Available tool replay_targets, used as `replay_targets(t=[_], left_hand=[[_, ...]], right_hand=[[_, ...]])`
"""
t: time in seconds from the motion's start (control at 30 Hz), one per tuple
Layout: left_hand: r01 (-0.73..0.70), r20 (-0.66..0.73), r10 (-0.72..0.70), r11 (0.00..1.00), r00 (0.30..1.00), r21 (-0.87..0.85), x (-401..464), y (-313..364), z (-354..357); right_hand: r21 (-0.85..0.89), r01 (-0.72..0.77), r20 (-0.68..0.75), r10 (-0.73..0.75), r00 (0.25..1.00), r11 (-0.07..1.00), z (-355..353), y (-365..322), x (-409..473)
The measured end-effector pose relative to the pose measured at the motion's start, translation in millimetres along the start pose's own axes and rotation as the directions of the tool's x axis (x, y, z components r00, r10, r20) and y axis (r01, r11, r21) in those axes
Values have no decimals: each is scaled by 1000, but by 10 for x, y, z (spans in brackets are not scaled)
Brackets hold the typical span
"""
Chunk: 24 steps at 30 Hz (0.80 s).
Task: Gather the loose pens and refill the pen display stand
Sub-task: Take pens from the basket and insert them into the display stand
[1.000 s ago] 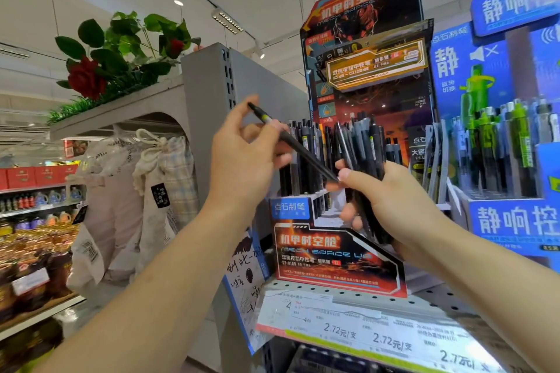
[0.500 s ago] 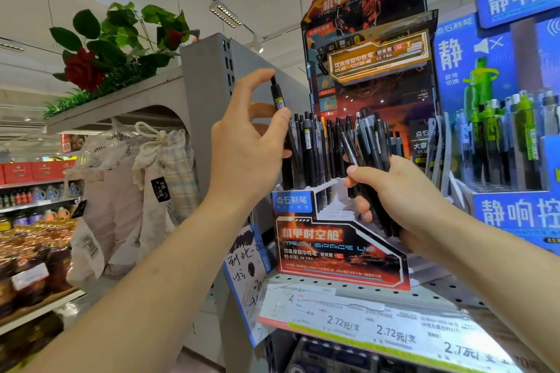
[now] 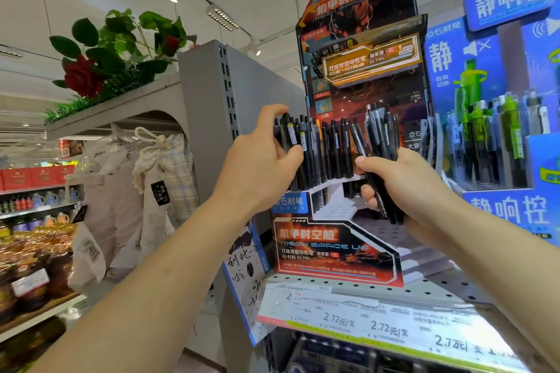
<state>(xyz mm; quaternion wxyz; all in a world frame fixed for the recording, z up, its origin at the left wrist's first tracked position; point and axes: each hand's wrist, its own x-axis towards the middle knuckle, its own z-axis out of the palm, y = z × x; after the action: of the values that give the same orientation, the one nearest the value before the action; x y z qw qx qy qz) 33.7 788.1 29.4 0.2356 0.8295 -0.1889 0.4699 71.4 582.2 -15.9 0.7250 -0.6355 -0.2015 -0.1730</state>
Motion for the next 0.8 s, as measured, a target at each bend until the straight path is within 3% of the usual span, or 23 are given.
replay_targets(t=[0.1,0.23,0.3,0.43,0.57,0.73,0.8], left_hand=[[18,71,-18,1000,997,0,33,-3,-74],[85,185,-61,989,981,-124,80,36,-143],[56,194,-47,998,980,-40,114,76,-116],[51,125,-53,999,991,12,112,111,-78],[102,-109,-105,994,988,-37,-118,-17,-27],[-75,-124,93,987,988,145,-567,-154,194],[-80,-157,106,983,982,164,-627,-146,248]], right_hand=[[29,-9,-14,9,1000,1000,-4,-33,2],[23,-6,-9,6,1000,1000,-6,-61,-23],[1,-19,17,19,1000,1000,-3,-59,-48],[-12,-23,15,24,1000,1000,-15,-107,-86],[58,6,20,-7,1000,998,-81,-284,-70],[-49,43,90,-38,995,998,-237,-467,0],[-97,40,122,-28,992,994,-301,-455,13]])
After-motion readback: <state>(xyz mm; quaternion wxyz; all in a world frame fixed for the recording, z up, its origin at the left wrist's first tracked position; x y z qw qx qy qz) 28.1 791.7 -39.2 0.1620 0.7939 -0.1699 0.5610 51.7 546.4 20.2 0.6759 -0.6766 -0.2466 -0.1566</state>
